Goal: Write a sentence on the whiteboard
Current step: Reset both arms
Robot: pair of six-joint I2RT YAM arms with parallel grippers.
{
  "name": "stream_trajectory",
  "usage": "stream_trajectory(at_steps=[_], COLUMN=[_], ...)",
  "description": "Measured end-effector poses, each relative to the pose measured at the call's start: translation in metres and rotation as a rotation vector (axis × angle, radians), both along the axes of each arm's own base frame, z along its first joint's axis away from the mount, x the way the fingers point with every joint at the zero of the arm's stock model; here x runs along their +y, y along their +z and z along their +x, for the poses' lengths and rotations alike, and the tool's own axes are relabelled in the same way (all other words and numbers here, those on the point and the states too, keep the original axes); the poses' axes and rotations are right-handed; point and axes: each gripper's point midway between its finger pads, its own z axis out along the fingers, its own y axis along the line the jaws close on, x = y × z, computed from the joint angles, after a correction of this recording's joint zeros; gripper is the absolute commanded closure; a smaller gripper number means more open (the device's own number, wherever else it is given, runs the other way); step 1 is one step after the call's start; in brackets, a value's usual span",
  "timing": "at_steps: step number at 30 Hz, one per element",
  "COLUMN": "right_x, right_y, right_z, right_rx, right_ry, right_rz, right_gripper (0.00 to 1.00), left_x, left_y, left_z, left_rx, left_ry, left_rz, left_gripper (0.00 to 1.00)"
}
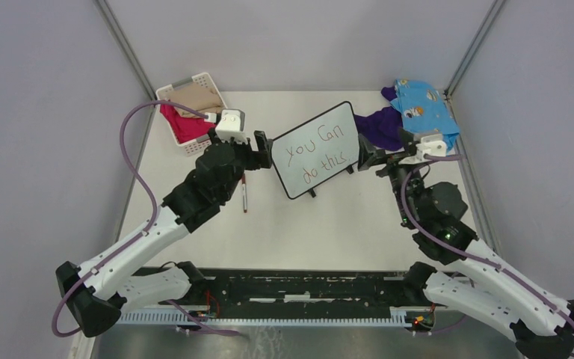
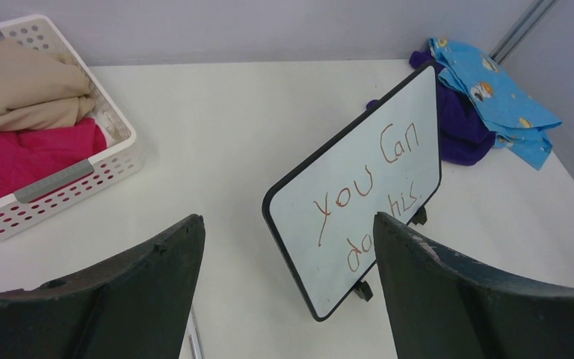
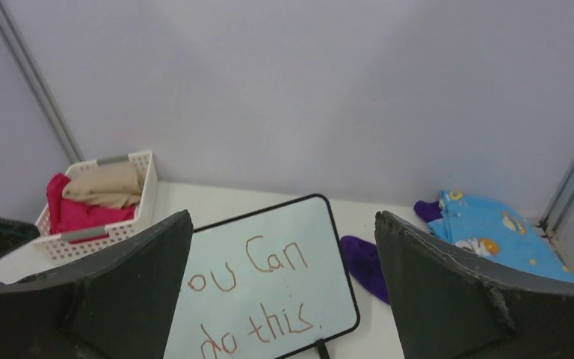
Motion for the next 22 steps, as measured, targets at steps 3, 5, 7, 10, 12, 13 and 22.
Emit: stream_trajectory(at_steps=[3,5,7,10,12,13,22], right_x=[-0.019,-0.039,-0.057,-0.06,-0.053,-0.049,-0.035], right_y=[0.026,0.033,0.03,0.01,-0.008,-0.021,-0.076], right_z=[-0.007,-0.007,-0.002,0.008,0.014,0.017,0.023], right_rx=[-0.056,-0.059,-0.024,0.046,0.085,0.108,0.203], right_ry=[-0.053,-0.152,-0.283,-0.366,-0.368,-0.362,-0.328], right_rz=[0.044,0.062,0.053,0.005,-0.033,-0.055,-0.117], right_gripper=[0.02,0.02,0.02,0.02,0.02,0.02,0.02], left_x=[-0.001,-0.002,-0.004,-0.007,-0.008,-0.008,-0.005], left_y=[0.003,0.003,0.004,0.012,0.02,0.024,0.033], left_z=[0.0,0.0,-0.001,-0.002,-0.004,-0.005,-0.008], left_rx=[-0.004,-0.003,-0.004,-0.014,-0.026,-0.034,-0.051], left_ry=[-0.004,-0.009,-0.024,-0.041,-0.05,-0.054,-0.056], left_rz=[-0.005,-0.005,-0.009,-0.022,-0.035,-0.043,-0.06], left_gripper=[0.12,0.12,0.12,0.12,0.12,0.12,0.12])
